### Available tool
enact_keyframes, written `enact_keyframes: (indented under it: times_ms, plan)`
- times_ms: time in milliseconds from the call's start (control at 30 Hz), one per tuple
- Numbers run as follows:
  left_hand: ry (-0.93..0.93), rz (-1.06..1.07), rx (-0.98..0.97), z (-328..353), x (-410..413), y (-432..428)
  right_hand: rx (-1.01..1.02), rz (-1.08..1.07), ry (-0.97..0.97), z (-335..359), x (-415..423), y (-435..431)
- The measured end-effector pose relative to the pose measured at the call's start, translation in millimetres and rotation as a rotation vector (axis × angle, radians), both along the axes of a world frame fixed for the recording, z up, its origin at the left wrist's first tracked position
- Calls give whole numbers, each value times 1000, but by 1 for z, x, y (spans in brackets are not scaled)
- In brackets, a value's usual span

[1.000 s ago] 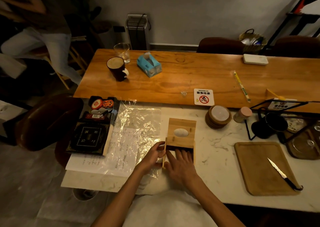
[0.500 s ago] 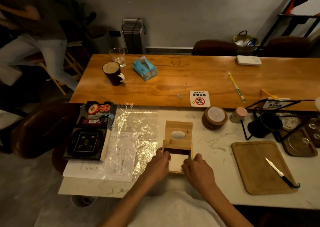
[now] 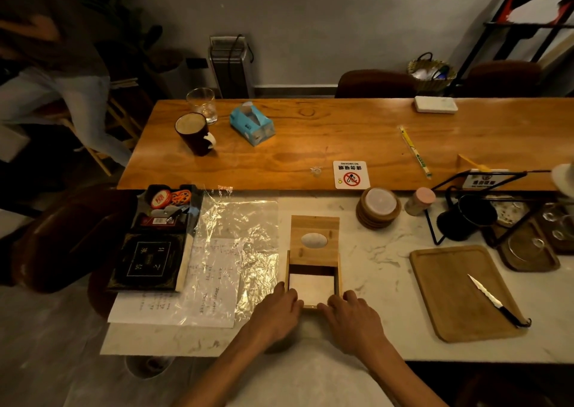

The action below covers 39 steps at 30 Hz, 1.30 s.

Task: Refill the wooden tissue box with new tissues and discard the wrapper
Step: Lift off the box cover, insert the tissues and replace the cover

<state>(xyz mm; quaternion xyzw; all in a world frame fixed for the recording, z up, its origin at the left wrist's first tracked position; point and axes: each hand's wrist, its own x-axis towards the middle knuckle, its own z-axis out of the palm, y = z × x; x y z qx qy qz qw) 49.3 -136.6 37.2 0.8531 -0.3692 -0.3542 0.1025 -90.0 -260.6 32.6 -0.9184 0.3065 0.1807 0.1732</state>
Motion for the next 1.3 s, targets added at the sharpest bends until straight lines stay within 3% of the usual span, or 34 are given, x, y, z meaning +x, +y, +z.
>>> enact_keyframes:
  times_ms: [100, 167, 233, 300, 367, 400, 467, 600, 767, 867, 1000, 1167, 1233, 1300]
  plan:
    - [5, 34, -90, 7, 5, 5, 121, -153, -200, 10, -2, -4]
    - [78, 198, -239, 20, 11, 4, 252, -317, -446, 19, -1, -12]
    - [172, 395, -331, 29, 23, -6, 492, -582, -569, 25, 4, -29]
    - [474, 592, -384, 32, 40, -19, 909, -886, -485, 24, 11, -52]
    - [957, 833, -425, 26, 59, -29, 1374, -1104, -342, 13, 17, -79]
    - [1148, 938, -417, 21, 68, -31, 1532, -1137, -297, 11, 19, -87]
    - [1304, 1005, -384, 19, 80, -32, 1666, -1105, -251, 9, 23, -95]
    - [1311, 950, -419, 29, 75, -39, 1583, -949, -310, 19, 31, -87]
    - [1270, 888, -501, 18, 66, -31, 1451, -935, -353, 18, 25, -76]
    - [1166, 736, -508, 7, 52, -20, 1196, -887, -403, 21, 23, -68]
    - [1017, 628, -607, -2, 38, -8, 1041, -760, -565, 8, 22, -52]
    - [770, 546, -563, -5, 27, -13, 791, -680, -631, -8, 20, -41]
    - [763, 572, -544, -13, 25, -16, 756, -698, -626, -8, 16, -41]
    - [804, 666, -529, -17, 20, -18, 860, -788, -625, -8, 9, -36]
